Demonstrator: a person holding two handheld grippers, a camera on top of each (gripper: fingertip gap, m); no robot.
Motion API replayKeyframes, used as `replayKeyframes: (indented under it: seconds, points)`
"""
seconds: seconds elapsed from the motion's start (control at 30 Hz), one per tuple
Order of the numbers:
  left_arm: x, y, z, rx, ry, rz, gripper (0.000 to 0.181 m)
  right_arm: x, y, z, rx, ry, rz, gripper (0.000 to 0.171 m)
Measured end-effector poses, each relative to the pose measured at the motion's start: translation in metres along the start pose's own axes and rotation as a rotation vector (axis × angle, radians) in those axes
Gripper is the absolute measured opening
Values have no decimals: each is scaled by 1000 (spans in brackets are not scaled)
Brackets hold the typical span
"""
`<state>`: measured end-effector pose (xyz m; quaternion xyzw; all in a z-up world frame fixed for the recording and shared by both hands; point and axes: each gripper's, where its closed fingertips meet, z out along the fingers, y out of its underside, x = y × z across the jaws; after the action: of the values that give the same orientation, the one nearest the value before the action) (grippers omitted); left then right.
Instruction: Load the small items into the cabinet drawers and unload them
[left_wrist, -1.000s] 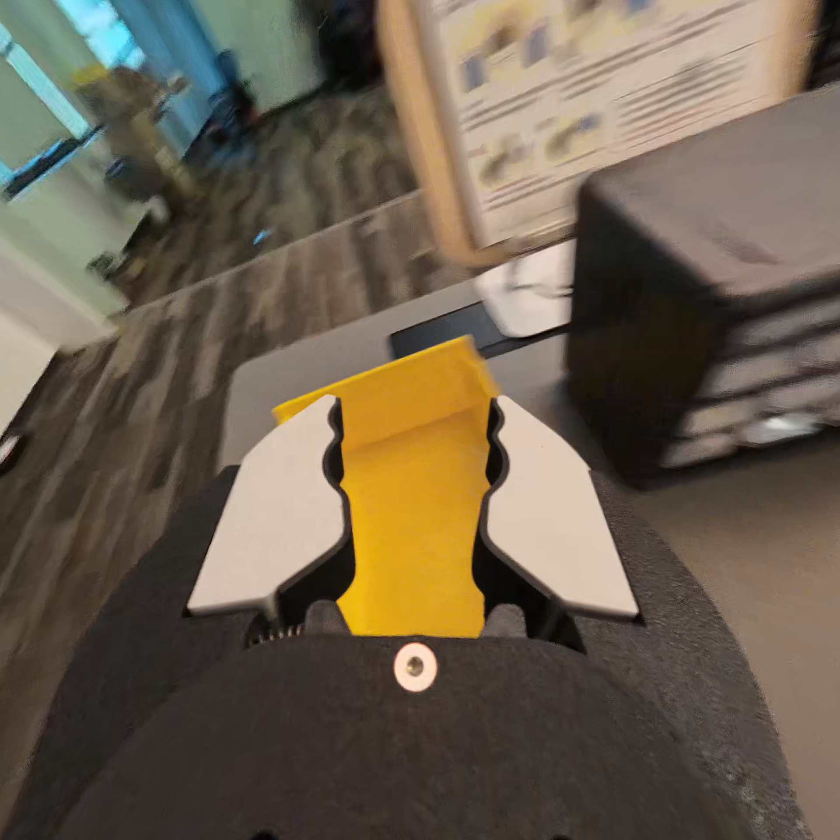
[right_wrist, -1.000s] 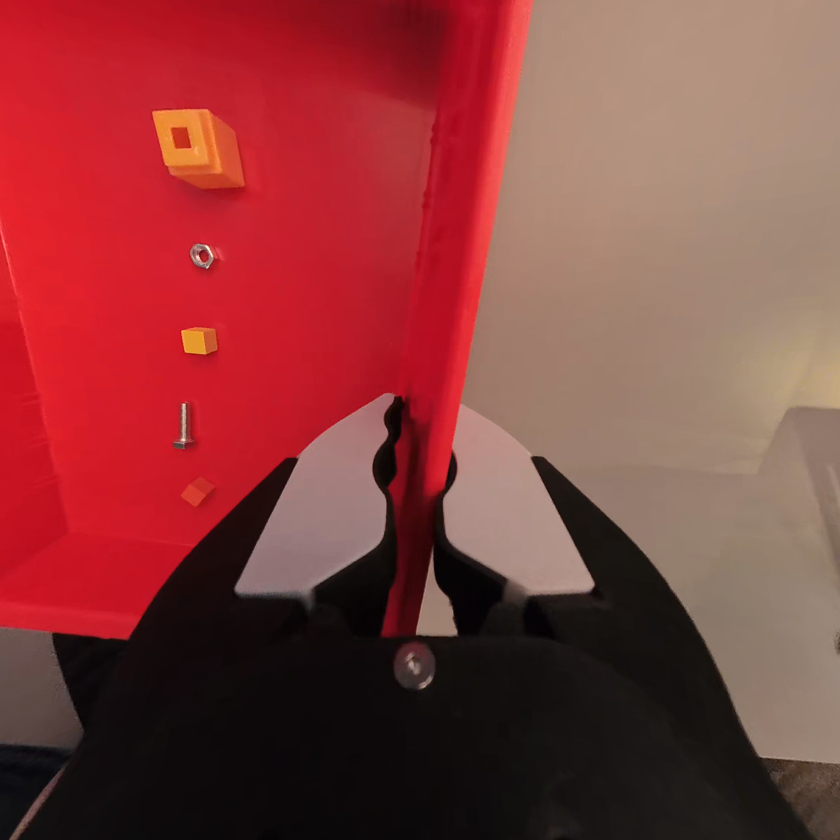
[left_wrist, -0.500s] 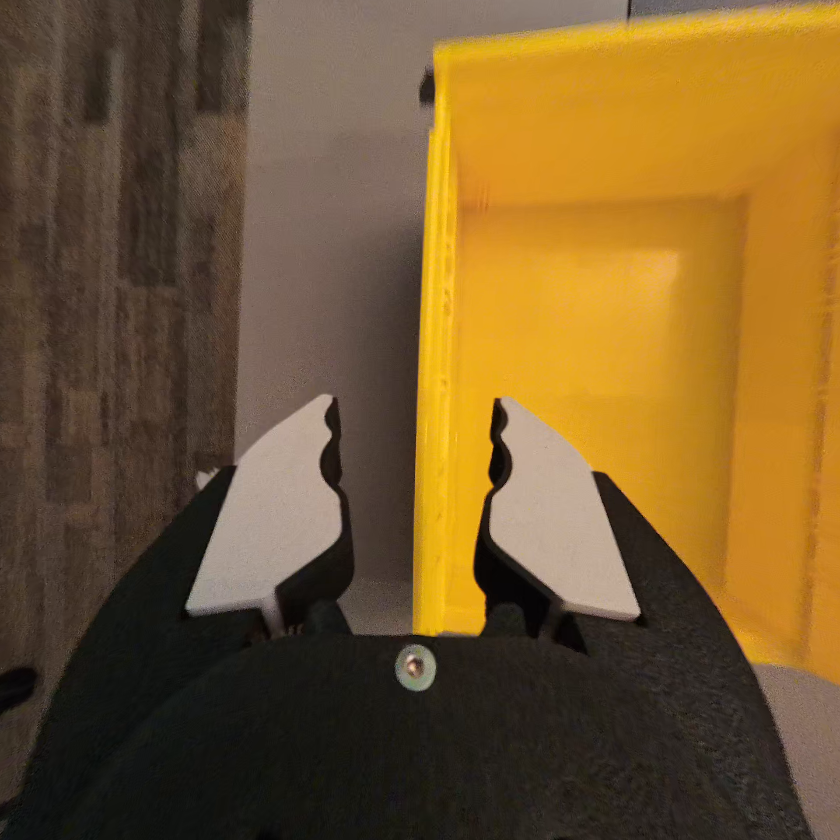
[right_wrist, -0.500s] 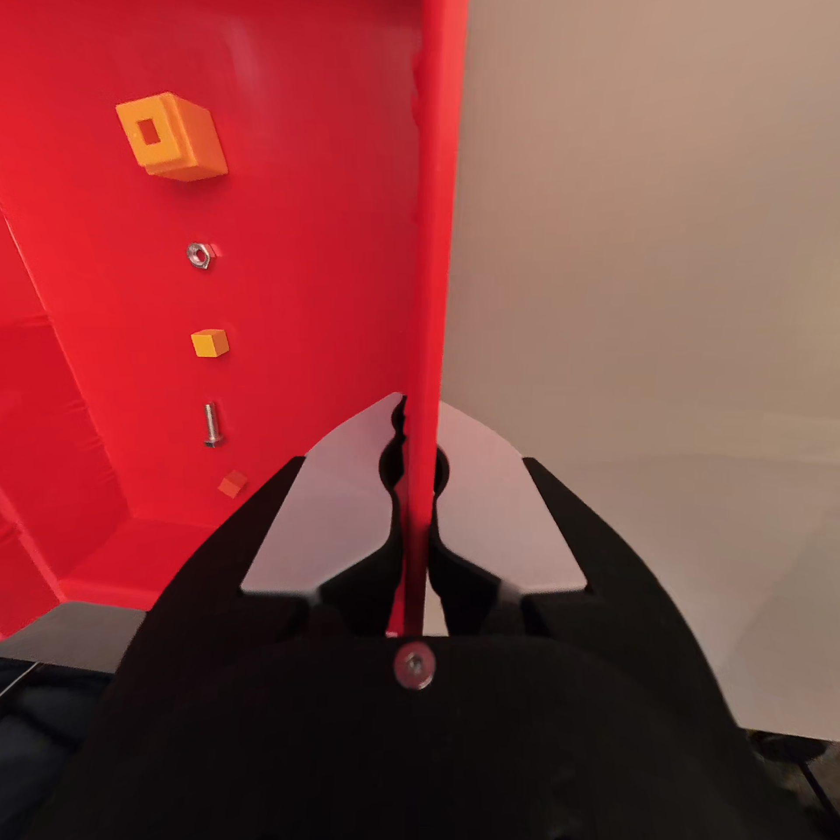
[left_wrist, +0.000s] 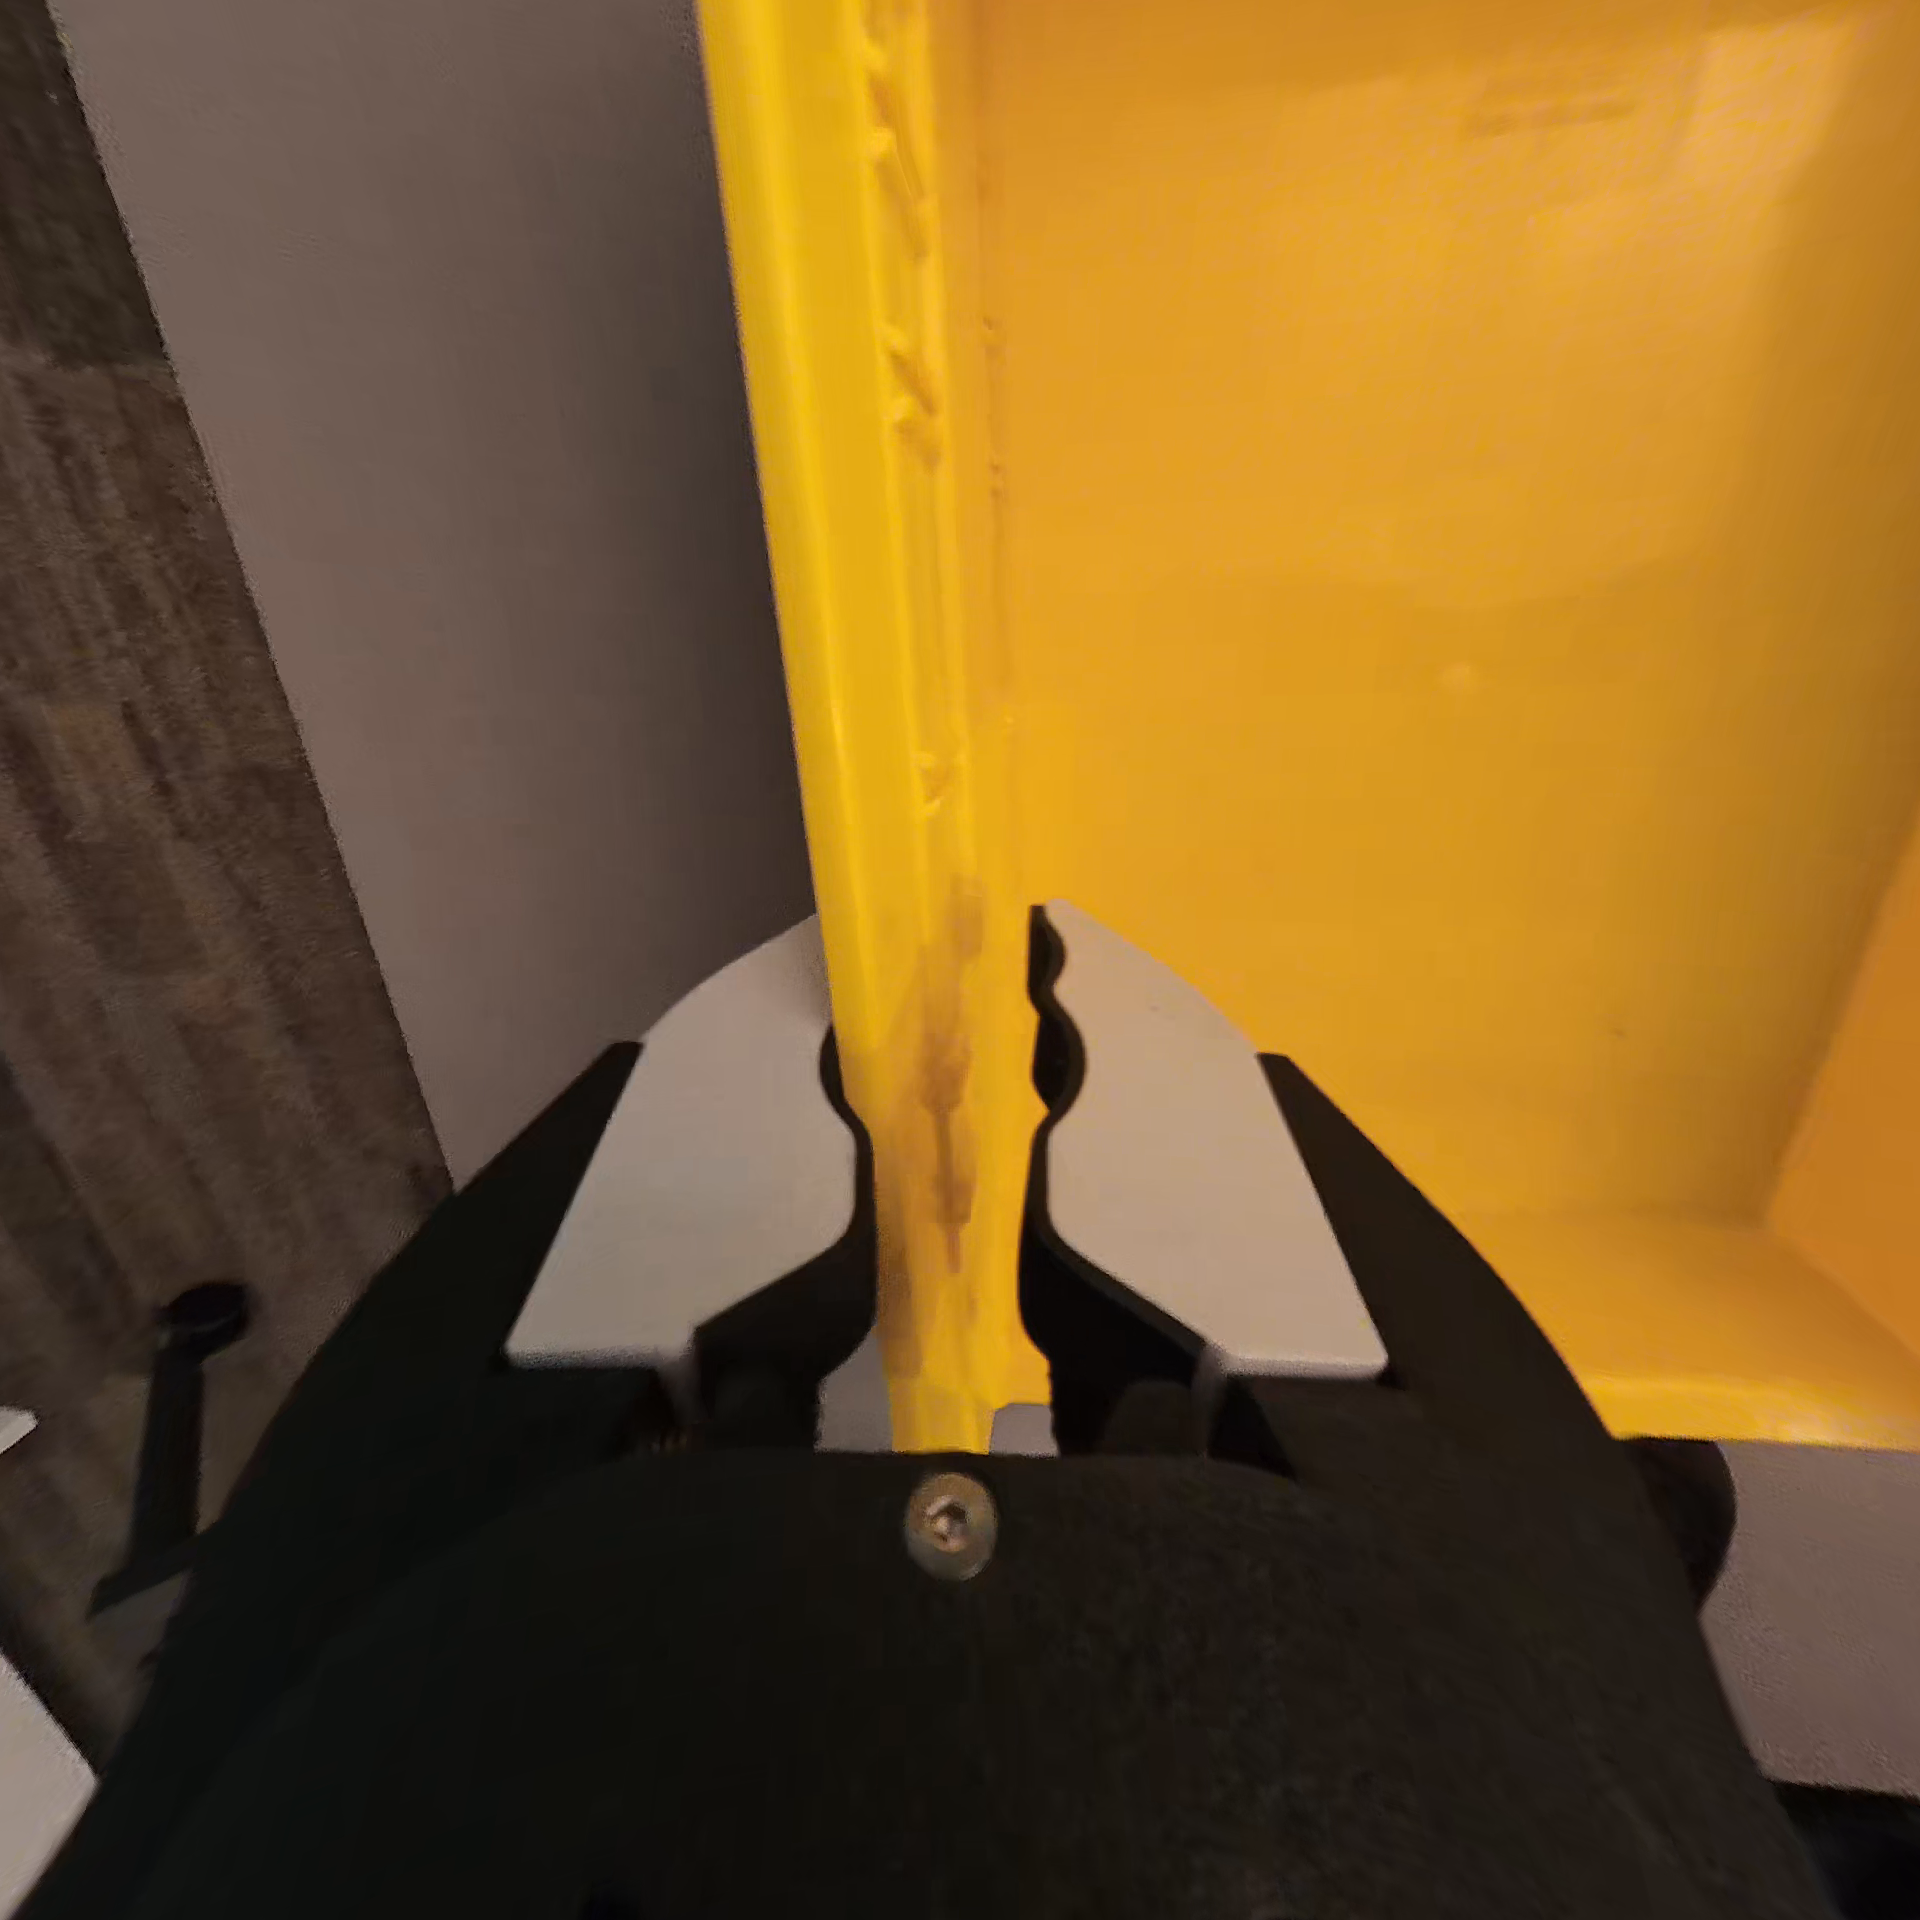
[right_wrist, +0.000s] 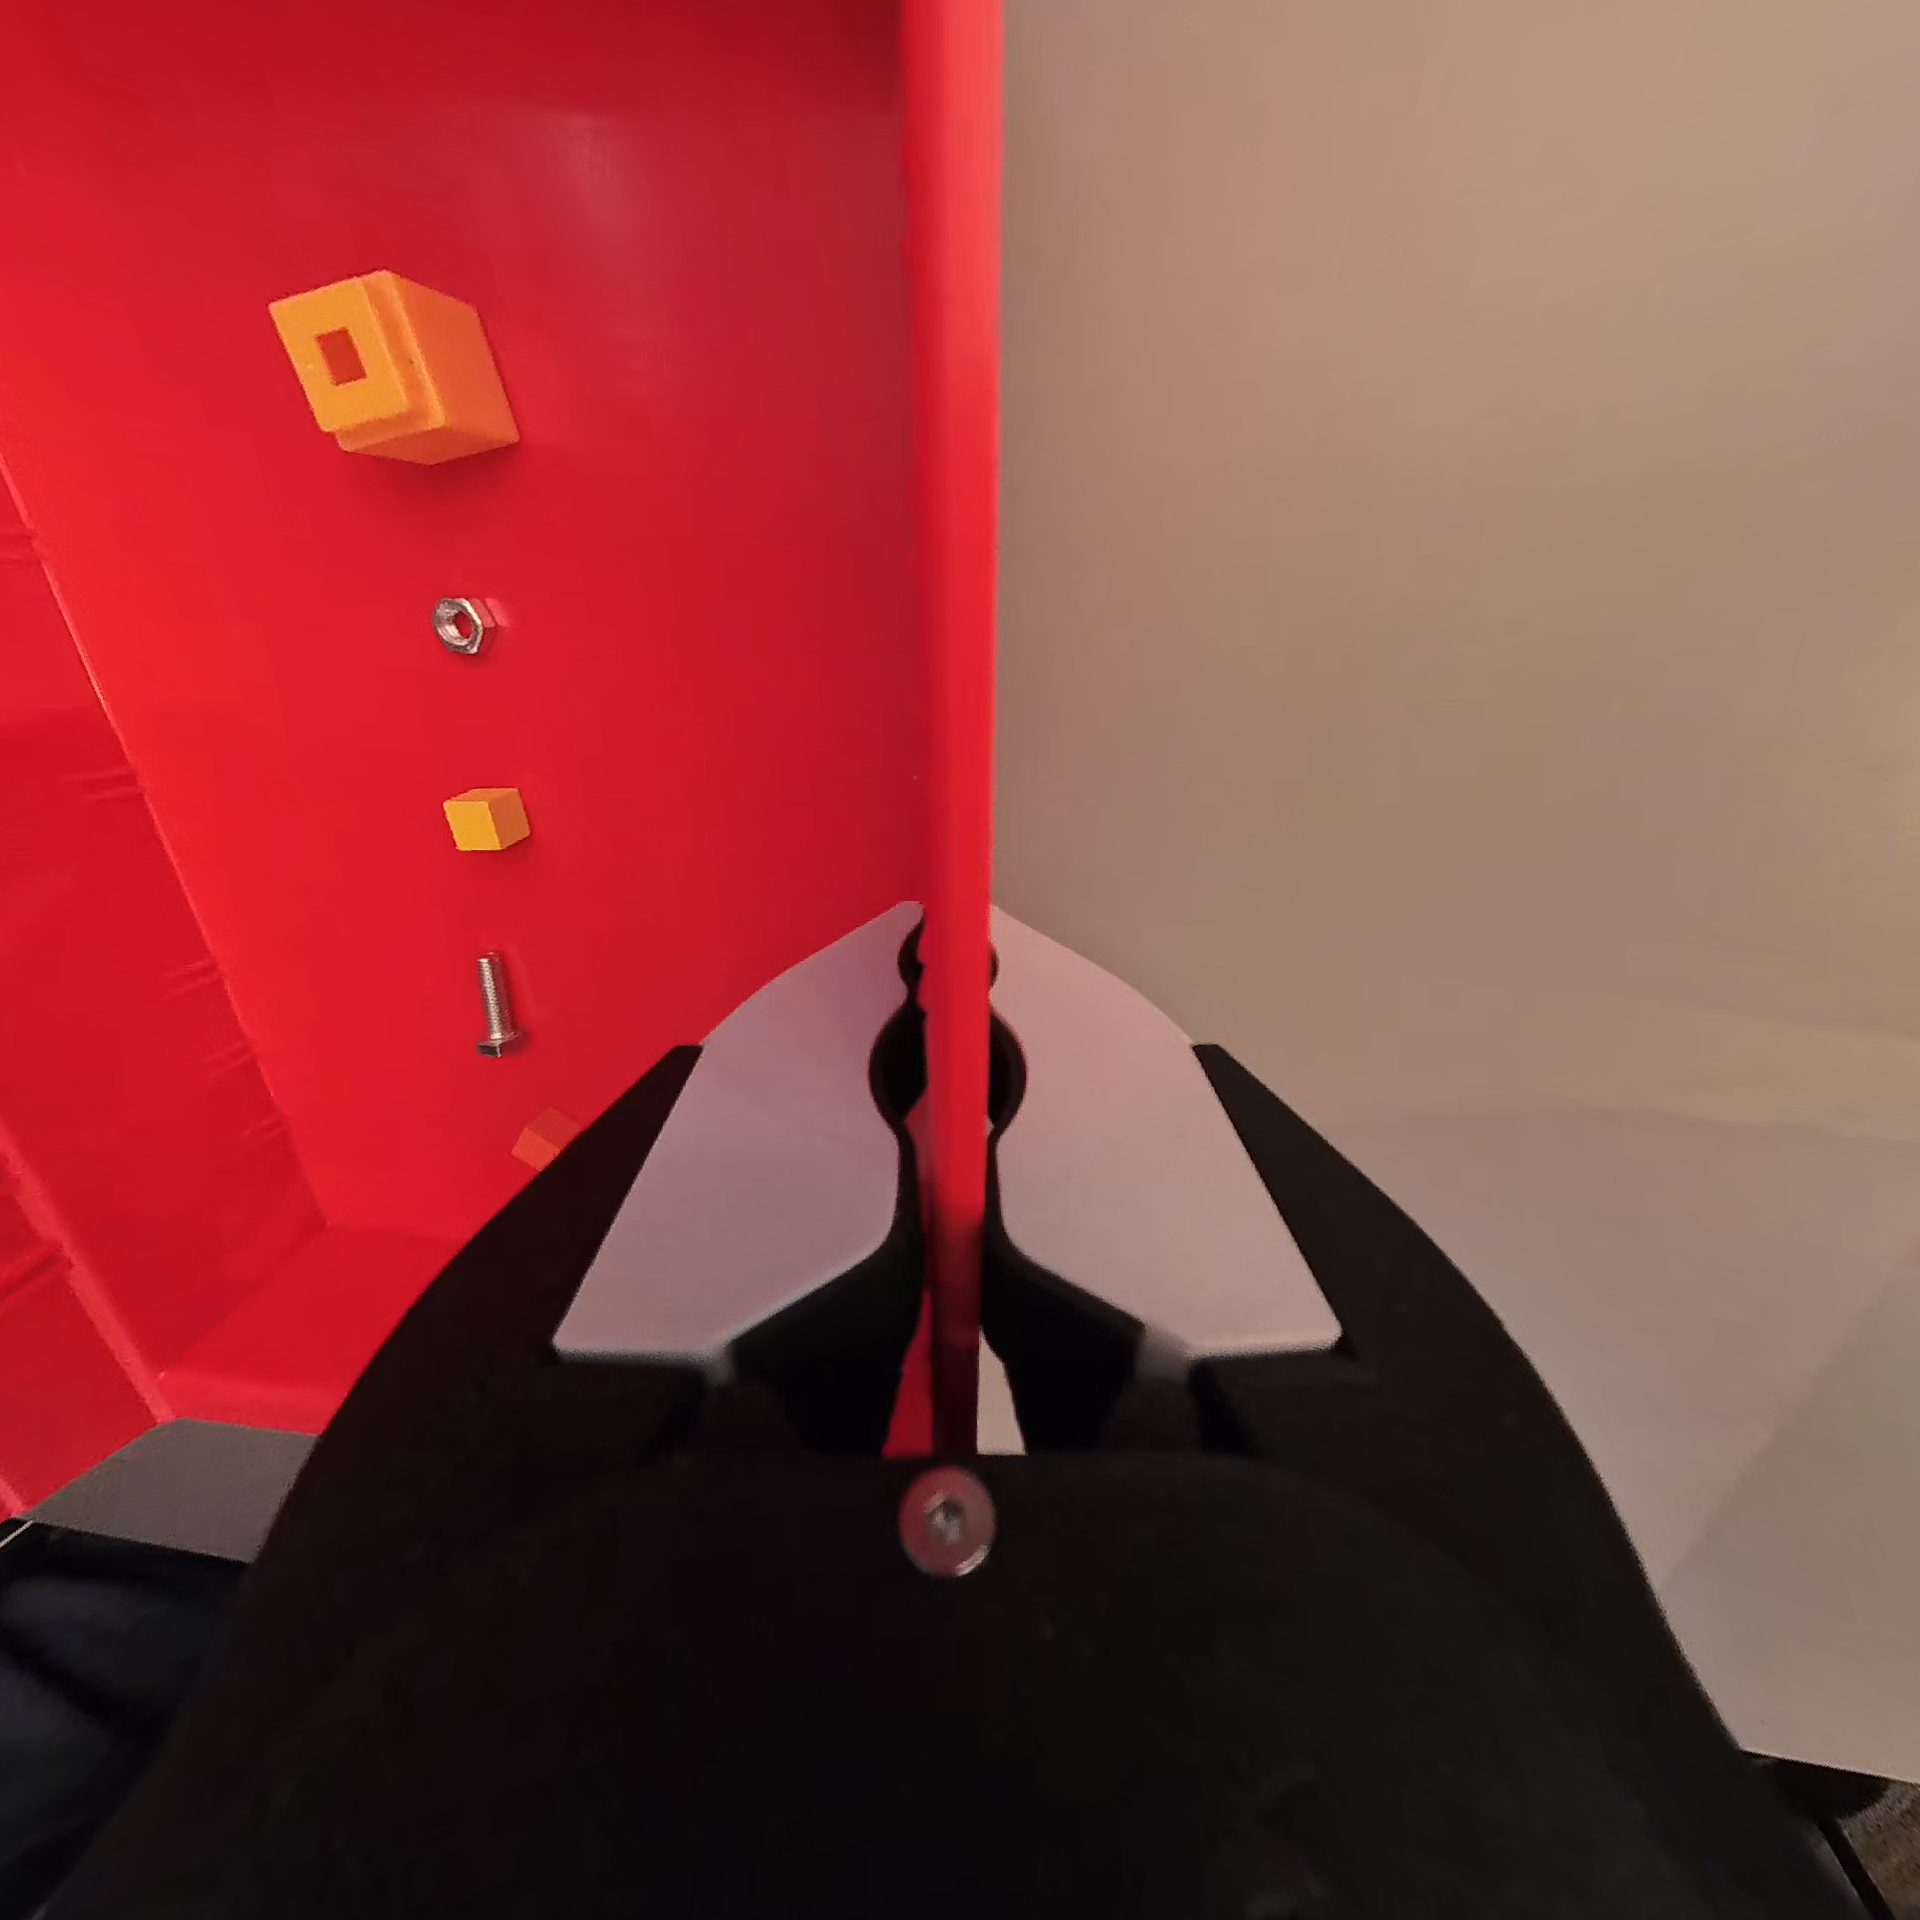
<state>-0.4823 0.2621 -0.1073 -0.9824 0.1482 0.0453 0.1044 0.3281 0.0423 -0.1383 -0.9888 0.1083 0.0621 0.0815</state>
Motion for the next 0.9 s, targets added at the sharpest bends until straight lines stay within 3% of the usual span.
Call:
replayKeyframes:
  seconds: [0.23, 0.47, 0.6, 0.9]
  points:
    - [5, 2, 4, -6, 132, -62, 6, -3, 0, 0, -1, -32, 30, 5]
    - [16, -3, -2, 34, 289, -91, 4, -17, 2, 2, -6, -60, -13, 5]
    - [18, -2, -7, 47, 293, -55, 4, -24, 14, 0, -14, -96, 1, 5]
    - [12, 11, -7, 35, 382, -68, 5, -33, 51, -52, 93, -125, 81, 5]
